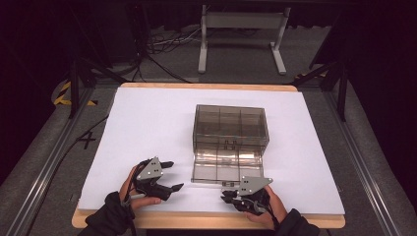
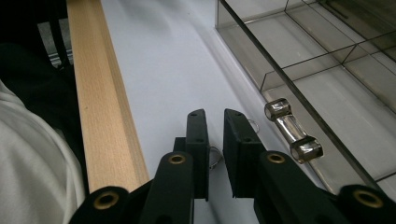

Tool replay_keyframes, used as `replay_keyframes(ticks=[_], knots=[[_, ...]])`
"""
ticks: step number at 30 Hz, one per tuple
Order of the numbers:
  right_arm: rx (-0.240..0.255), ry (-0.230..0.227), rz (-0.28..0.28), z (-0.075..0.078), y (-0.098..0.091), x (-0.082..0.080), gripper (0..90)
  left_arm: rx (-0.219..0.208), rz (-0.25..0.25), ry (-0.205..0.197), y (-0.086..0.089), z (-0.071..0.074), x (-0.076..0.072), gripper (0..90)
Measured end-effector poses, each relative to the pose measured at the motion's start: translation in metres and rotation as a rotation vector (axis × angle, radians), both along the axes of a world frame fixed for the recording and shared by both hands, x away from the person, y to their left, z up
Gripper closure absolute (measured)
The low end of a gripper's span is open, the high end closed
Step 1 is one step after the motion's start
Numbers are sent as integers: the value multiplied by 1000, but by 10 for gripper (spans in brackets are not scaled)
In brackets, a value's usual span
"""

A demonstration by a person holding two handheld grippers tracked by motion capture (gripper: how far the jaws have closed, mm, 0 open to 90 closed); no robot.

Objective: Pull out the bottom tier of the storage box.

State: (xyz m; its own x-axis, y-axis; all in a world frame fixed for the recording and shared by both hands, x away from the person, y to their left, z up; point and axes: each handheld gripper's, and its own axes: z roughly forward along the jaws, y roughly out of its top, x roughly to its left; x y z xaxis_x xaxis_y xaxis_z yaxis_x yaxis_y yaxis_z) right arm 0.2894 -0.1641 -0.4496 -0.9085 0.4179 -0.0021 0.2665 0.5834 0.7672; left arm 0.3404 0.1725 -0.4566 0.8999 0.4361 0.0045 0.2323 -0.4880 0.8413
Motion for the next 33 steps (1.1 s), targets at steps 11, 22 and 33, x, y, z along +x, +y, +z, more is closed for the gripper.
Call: replay_keyframes(ticks=[11,22,33], knots=[[-25,11,-9,-3,4,4,860,6,-2,1,0,0,0,189],[-11,7,-21,-1,2,4,900,3,0,0,0,0,0,188],[2,11,-9,0,1,4,818,3,-2,2,0,0,0,188]])
